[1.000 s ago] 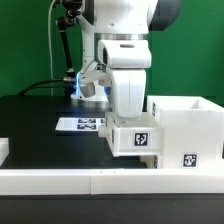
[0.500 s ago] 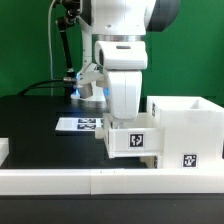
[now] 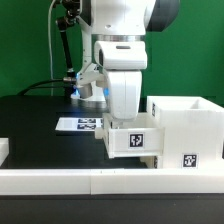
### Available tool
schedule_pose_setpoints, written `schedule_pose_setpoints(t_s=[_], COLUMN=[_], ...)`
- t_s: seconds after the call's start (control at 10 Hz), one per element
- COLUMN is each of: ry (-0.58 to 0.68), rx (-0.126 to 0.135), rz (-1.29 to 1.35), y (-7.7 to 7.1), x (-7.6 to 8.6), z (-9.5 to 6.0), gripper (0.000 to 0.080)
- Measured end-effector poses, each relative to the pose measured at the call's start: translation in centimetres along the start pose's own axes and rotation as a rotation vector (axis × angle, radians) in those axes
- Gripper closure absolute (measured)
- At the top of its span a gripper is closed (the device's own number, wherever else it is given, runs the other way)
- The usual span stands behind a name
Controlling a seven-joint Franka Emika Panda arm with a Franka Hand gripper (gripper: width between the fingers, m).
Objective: Assemble drawer
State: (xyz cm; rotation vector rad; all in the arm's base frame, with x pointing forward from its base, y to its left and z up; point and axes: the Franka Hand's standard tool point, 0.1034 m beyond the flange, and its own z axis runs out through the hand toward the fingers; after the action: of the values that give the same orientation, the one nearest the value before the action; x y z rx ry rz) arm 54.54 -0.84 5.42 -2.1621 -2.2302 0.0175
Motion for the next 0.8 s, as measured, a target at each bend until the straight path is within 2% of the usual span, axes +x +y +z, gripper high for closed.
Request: schedule_pose_setpoints(t_s=[0.5,0.8], ry=[0.001,0.005], rx=[-0.006,-0.026], rz=[-0.005,-0.018], y=[0.3,0.5], x=[1.3,2.1], z=[-0.1,-0.1], gripper=[0.0757,0.0757])
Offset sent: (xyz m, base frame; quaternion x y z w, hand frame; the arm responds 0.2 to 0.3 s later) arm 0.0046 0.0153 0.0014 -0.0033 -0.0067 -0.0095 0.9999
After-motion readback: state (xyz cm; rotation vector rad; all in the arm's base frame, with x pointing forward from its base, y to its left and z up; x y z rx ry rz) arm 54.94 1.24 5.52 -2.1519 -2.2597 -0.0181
